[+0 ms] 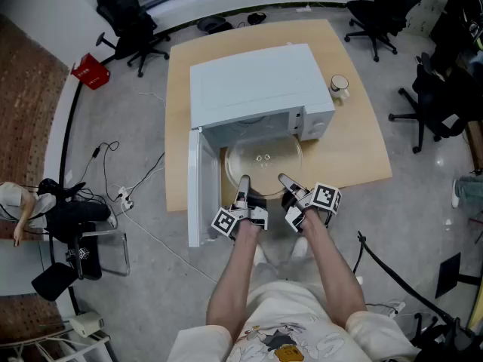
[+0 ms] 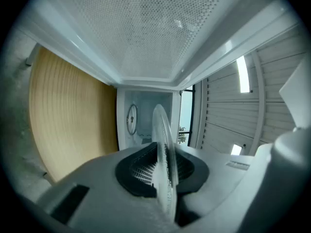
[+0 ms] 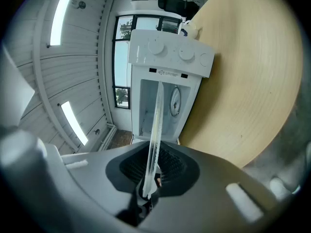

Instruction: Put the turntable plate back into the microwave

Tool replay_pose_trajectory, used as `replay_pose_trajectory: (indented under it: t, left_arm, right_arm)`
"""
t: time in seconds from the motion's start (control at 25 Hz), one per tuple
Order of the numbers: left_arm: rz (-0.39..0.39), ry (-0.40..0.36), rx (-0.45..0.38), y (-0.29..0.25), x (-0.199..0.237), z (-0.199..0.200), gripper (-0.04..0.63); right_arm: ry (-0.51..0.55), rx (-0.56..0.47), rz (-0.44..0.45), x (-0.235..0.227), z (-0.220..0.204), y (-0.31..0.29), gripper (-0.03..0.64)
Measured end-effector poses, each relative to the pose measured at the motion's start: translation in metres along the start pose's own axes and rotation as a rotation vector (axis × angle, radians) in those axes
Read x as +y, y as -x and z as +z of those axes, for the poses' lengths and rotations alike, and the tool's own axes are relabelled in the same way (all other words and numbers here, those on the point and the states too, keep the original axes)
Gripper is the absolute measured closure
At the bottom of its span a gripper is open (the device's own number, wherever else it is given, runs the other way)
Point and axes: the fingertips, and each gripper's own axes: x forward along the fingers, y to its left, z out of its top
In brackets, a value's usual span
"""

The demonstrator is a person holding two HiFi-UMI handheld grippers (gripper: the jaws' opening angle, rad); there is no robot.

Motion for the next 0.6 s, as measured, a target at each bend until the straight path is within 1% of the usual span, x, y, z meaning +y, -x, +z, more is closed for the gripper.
replay_pose_trajectory:
  t: [0.48,0.6]
  left_arm:
    - [-0.013,-0.004,0.007,-0.003,-0.01,-0.003,0.568]
    - [-0.015,-0.001,0.001,-0.002,-0.011,-0.003,0.568]
  right_arm:
    - [0.011,-0.007,0.017,0.009,0.003,0.002,0.571]
    - [0.047,0.0,0.062,0.014,0.004,0.0,0.572]
